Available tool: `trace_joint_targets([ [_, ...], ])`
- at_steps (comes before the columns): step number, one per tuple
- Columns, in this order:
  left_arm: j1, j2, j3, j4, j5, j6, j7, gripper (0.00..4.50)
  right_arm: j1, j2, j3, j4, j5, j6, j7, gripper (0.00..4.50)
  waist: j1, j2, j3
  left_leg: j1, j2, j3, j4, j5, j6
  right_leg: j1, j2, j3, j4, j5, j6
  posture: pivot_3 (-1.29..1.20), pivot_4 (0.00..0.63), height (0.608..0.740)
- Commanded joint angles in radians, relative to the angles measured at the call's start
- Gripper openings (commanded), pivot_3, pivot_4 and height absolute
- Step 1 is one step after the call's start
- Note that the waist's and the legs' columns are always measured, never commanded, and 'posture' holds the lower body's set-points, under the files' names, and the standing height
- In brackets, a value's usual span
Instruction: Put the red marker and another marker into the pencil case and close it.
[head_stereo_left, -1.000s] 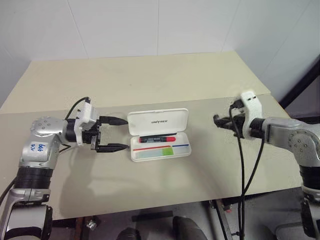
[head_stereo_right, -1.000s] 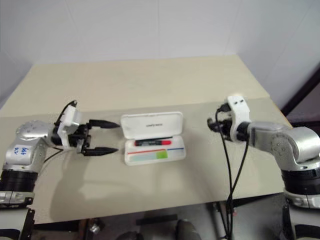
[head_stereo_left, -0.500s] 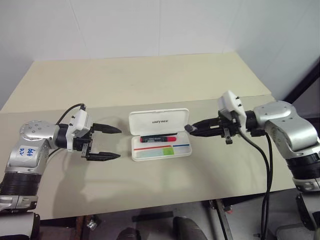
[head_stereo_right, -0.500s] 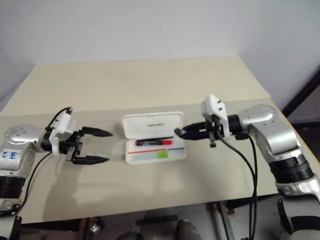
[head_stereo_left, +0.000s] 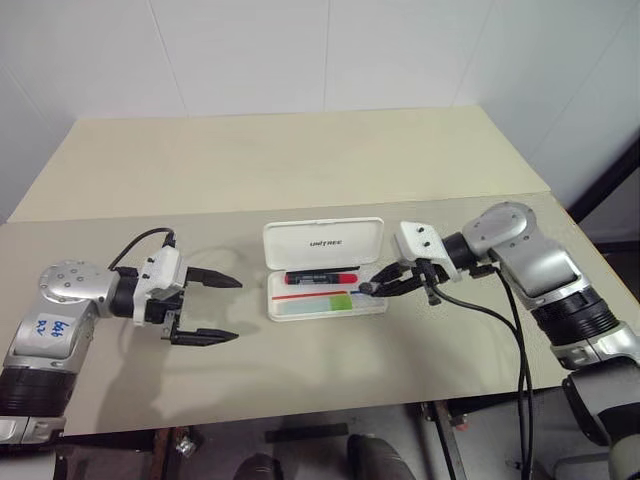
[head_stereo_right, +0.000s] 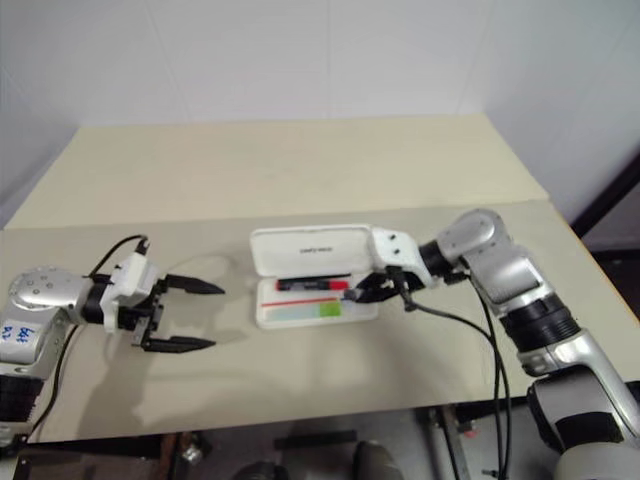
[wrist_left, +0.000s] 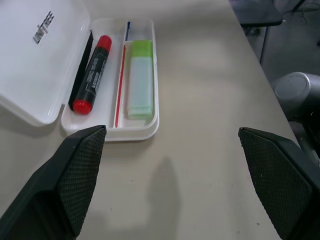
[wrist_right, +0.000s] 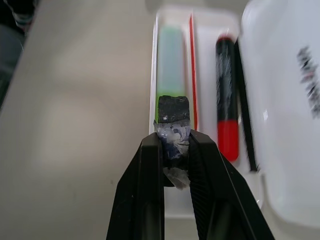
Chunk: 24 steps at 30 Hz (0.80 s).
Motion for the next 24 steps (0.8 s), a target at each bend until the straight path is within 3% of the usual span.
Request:
trace_joint_targets([
  [1,0.017,0.013,0.024,-0.054,-0.004,-0.002,0.016,4.5,-0.005,0.002,-0.003,0.005,-0.04,0.016,-0.014,0.35,0.0,0.0,0.0,0.0,0.0,0.0,0.0,0.0,0.0,0.0,0.0,0.0,0.0,0.0,0.0,0.0,0.15,0.74],
  [24,0.054,0.018,0.041,-0.113,-0.023,0.031,0.061,4.5,-0.012,0.091,0.011,0.11,-0.157,-0.017,-0.013,0.35,-0.003,0.0,0.0,0.001,0.0,0.0,0.006,0.0,0.0,0.0,0.0,0.0,0.006,0.0,0.0,0.0,0.15,0.74],
])
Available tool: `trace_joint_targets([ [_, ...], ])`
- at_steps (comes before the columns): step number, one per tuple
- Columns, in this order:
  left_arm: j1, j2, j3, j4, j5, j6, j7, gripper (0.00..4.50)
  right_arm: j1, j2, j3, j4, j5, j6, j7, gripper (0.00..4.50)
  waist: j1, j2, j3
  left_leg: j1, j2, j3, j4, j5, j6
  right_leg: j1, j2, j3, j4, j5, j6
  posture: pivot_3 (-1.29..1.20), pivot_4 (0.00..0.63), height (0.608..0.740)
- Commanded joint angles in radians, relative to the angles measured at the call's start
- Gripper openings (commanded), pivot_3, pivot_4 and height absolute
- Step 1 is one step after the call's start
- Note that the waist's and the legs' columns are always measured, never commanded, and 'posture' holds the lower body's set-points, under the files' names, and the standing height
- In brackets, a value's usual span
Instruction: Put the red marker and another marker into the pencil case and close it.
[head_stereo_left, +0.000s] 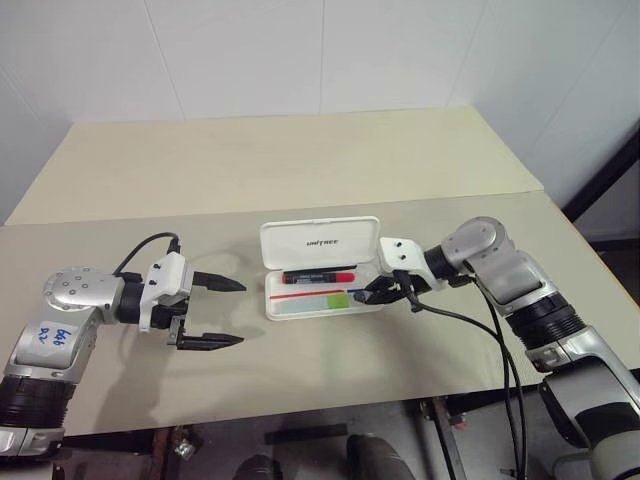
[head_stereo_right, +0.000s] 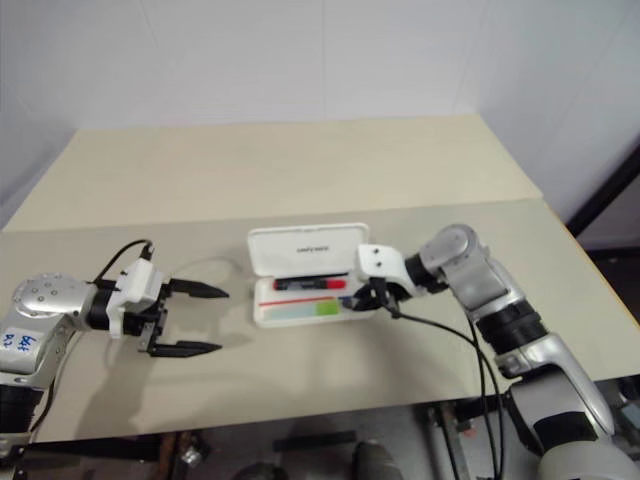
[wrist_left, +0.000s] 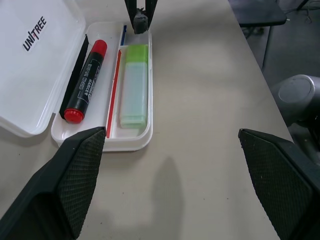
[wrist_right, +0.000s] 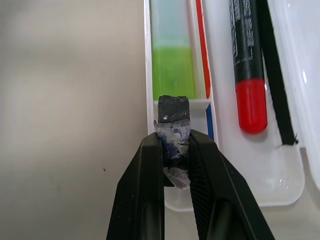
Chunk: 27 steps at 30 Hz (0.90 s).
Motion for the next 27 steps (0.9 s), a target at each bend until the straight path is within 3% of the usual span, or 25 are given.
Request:
trace_joint_targets([
  [1,0.002,0.017,0.039,-0.04,-0.019,0.002,0.007,4.5,-0.021,0.006,-0.005,0.013,-0.009,-0.023,0.007,0.35,0.0,0.0,0.0,0.0,0.0,0.0,0.0,0.0,0.0,0.0,0.0,0.0,0.0,0.0,0.0,0.0,0.15,0.74],
  [2,0.002,0.017,0.04,-0.041,-0.019,0.002,0.008,4.5,-0.025,0.01,-0.006,0.021,-0.012,-0.024,0.002,0.35,-0.001,0.0,0.0,0.0,0.0,0.0,0.0,0.0,0.0,0.0,0.0,0.0,0.0,0.0,0.0,0.0,0.15,0.74],
  [3,0.003,0.016,0.04,-0.041,-0.019,0.002,0.009,4.5,-0.029,0.016,-0.007,0.032,-0.016,-0.033,-0.006,1.06,-0.001,0.0,0.0,0.0,0.0,0.0,0.001,0.0,0.0,0.0,0.0,0.0,0.0,0.0,0.0,0.0,0.15,0.74],
  [13,-0.004,0.014,0.039,-0.034,-0.019,0.001,0.011,4.5,-0.047,0.033,-0.046,0.015,0.009,-0.015,-0.018,4.33,0.0,0.0,0.0,0.0,0.0,0.0,0.001,0.0,0.0,0.0,0.0,0.0,0.002,0.0,0.0,0.0,0.15,0.74],
  [24,-0.06,-0.01,0.05,-0.005,-0.053,0.049,0.028,4.5,0.065,-0.033,-0.248,-0.086,0.213,-0.029,0.017,4.46,0.005,0.0,0.0,0.0,0.0,-0.001,0.002,0.0,0.001,0.001,0.0,0.0,0.001,0.0,0.0,0.0,0.15,0.74],
  [27,-0.062,-0.018,0.076,0.005,-0.081,0.082,0.044,4.5,0.145,-0.049,-0.372,-0.141,0.365,-0.032,0.065,4.46,0.006,0.0,0.0,0.0,0.0,-0.001,0.001,-0.001,0.001,0.001,0.0,0.0,0.001,0.0,0.0,0.0,0.15,0.74],
])
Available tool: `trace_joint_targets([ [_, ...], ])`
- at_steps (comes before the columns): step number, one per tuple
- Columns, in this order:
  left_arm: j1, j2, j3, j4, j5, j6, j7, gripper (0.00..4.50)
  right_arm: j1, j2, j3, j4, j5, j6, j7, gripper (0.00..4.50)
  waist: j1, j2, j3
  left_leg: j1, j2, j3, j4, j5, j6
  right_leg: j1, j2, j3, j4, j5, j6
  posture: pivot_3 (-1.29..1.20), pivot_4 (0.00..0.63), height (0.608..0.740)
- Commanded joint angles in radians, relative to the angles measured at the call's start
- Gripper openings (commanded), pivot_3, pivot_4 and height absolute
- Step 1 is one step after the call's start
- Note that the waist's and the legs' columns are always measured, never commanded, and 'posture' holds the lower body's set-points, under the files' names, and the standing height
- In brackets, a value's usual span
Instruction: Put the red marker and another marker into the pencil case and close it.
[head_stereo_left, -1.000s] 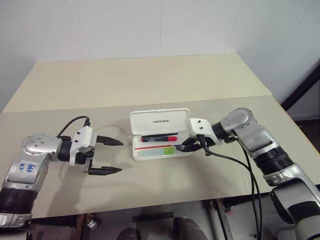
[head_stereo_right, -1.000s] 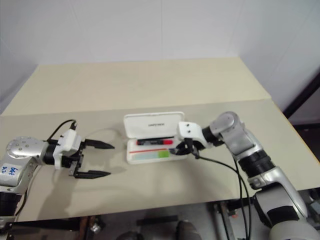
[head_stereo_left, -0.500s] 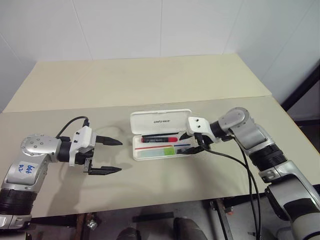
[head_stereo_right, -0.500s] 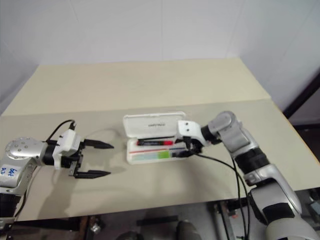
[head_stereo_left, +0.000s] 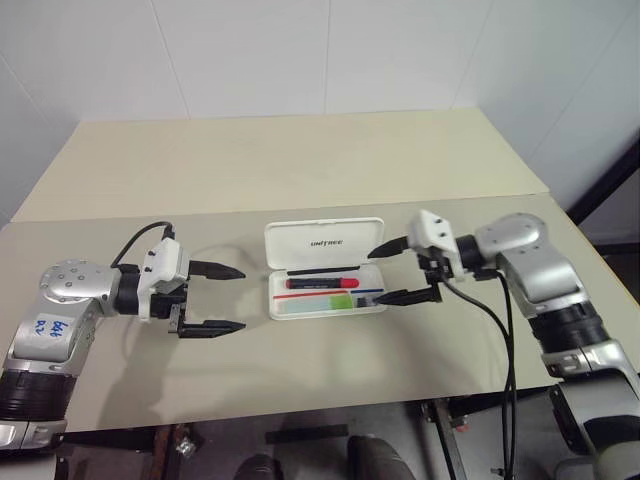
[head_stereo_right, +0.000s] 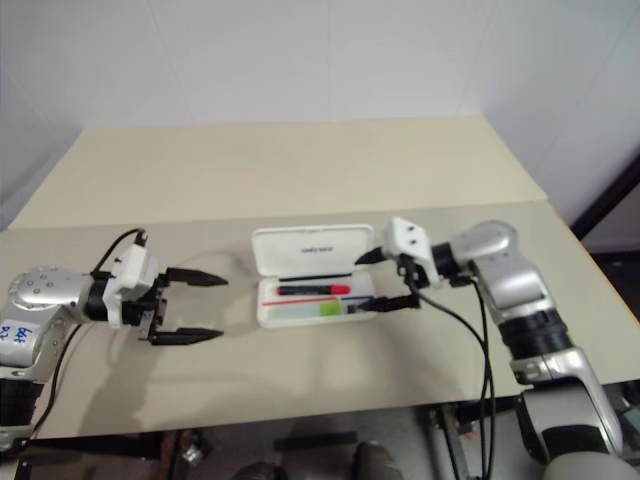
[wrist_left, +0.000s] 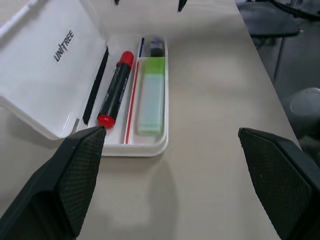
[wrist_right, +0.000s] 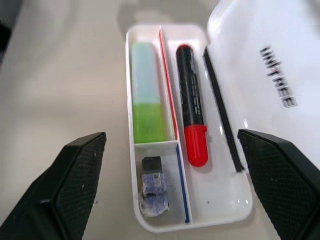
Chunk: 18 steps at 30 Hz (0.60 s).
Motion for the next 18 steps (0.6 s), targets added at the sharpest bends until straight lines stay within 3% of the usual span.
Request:
trace_joint_targets([
  [1,-0.013,-0.003,0.055,0.003,-0.045,0.026,0.016,4.5,0.08,-0.036,-0.149,-0.102,0.164,-0.033,0.057,4.46,0.001,0.0,0.0,0.0,0.0,0.0,0.0,0.0,0.0,0.0,0.0,0.0,0.0,0.0,0.0,0.0,0.15,0.74],
  [10,0.018,0.039,0.098,0.097,-0.021,-0.026,-0.034,4.5,0.273,-0.09,-0.266,-0.264,0.262,-0.015,-0.017,4.46,-0.004,0.0,0.0,0.002,0.0,0.0,0.002,-0.001,0.003,0.0,0.0,0.001,0.0,0.0,0.0,0.0,0.15,0.74],
  [18,0.016,0.028,0.123,0.129,-0.042,-0.029,-0.026,4.5,0.252,-0.112,-0.3,-0.213,0.258,-0.052,-0.052,4.46,-0.001,0.0,0.0,0.002,0.0,0.0,0.004,-0.001,0.004,0.001,0.001,0.001,0.001,0.002,-0.002,0.0,0.15,0.74],
])
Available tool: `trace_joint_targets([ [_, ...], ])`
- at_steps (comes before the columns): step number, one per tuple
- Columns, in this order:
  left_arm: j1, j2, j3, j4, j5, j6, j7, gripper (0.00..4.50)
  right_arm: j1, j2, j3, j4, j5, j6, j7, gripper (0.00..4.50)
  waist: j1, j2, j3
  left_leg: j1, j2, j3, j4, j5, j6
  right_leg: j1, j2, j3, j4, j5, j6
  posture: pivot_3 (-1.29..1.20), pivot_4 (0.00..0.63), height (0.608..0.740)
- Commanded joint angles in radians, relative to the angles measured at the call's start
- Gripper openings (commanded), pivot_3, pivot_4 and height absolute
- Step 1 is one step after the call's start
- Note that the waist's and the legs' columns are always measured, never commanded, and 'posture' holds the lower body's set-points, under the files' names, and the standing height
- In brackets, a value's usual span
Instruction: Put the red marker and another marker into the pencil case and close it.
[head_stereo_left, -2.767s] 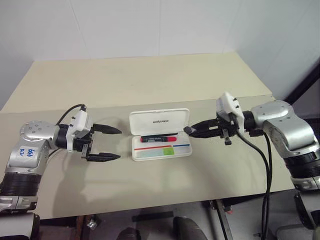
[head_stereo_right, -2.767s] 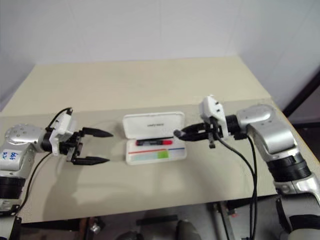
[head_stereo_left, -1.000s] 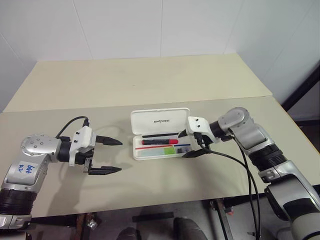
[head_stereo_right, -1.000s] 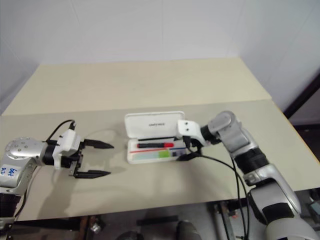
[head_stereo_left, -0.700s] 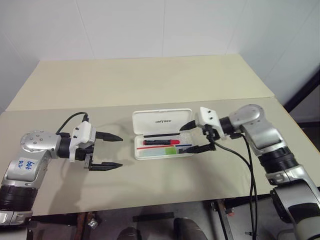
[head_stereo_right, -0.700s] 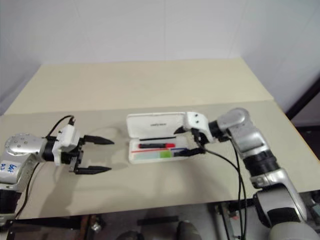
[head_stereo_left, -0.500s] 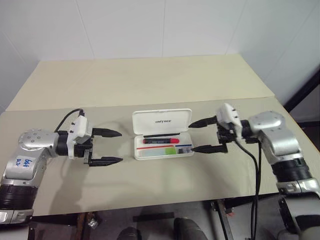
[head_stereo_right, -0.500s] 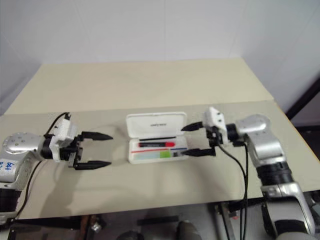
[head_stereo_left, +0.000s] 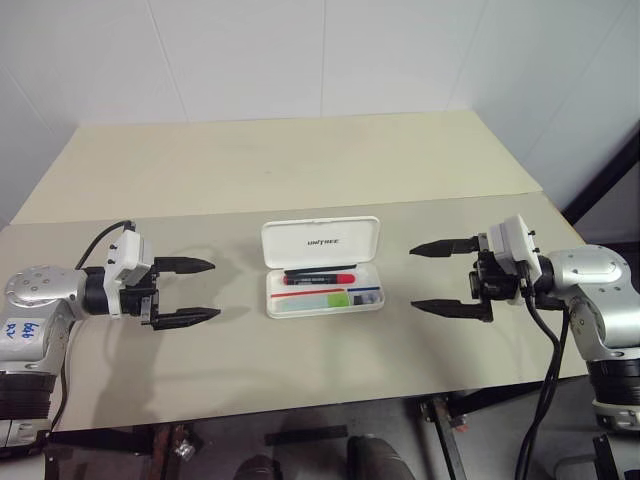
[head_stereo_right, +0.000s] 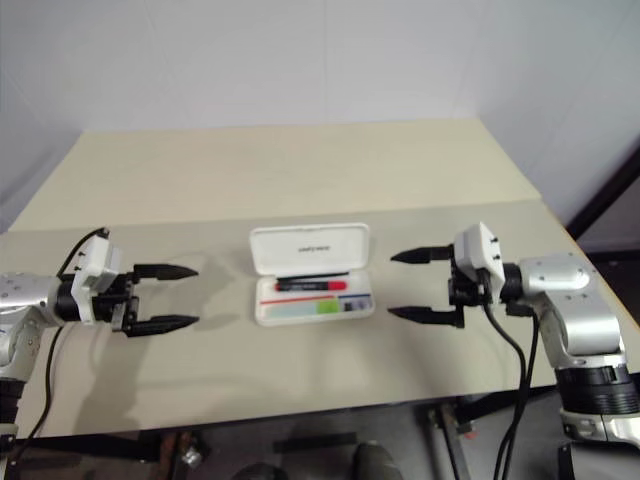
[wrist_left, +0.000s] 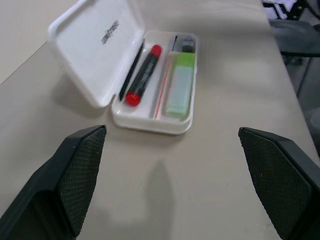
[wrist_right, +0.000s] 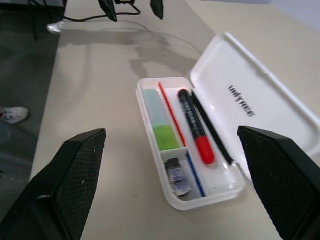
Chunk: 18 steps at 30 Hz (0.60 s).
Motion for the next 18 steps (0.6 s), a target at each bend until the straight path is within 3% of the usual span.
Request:
trace_joint_targets([
  [1,0.005,-0.002,0.037,-0.042,-0.039,0.017,0.003,4.11,-0.017,-0.016,-0.04,-0.006,0.018,-0.028,-0.019,4.5,0.0,0.0,0.0,0.0,0.0,0.0,0.0,0.0,0.0,0.0,0.0,0.0,0.0,0.0,0.0,0.0,0.15,0.74],
  [3,0.014,-0.003,0.037,-0.056,-0.058,0.036,-0.006,3.63,-0.008,-0.014,-0.035,-0.011,0.017,-0.031,-0.02,4.5,0.001,0.0,0.0,0.0,0.0,0.0,-0.001,0.0,0.0,0.0,0.0,0.0,-0.001,0.0,0.0,0.0,0.15,0.74],
  [13,-0.024,-0.036,0.051,-0.041,-0.066,0.047,0.044,0.24,-0.022,0.004,-0.015,0.001,0.01,-0.037,-0.048,4.5,0.001,0.0,0.0,0.0,0.0,0.0,0.0,0.0,0.0,0.0,0.0,0.0,-0.001,0.0,0.0,0.0,0.15,0.74],
  [14,-0.028,-0.042,0.054,-0.039,-0.07,0.05,0.052,0.03,-0.025,0.007,-0.014,0.002,0.011,-0.035,-0.051,4.5,0.001,0.0,0.0,0.0,0.0,0.0,0.0,0.0,0.0,0.0,0.0,0.0,-0.001,0.0,0.0,0.0,0.15,0.74],
  [18,-0.041,-0.068,0.064,-0.043,-0.082,0.082,0.093,0.03,-0.032,0.014,-0.012,0.003,0.015,-0.03,-0.056,4.5,0.001,0.0,0.0,0.0,0.0,0.0,0.0,0.0,0.0,0.0,0.0,0.0,-0.001,0.0,0.0,0.0,0.15,0.74],
])
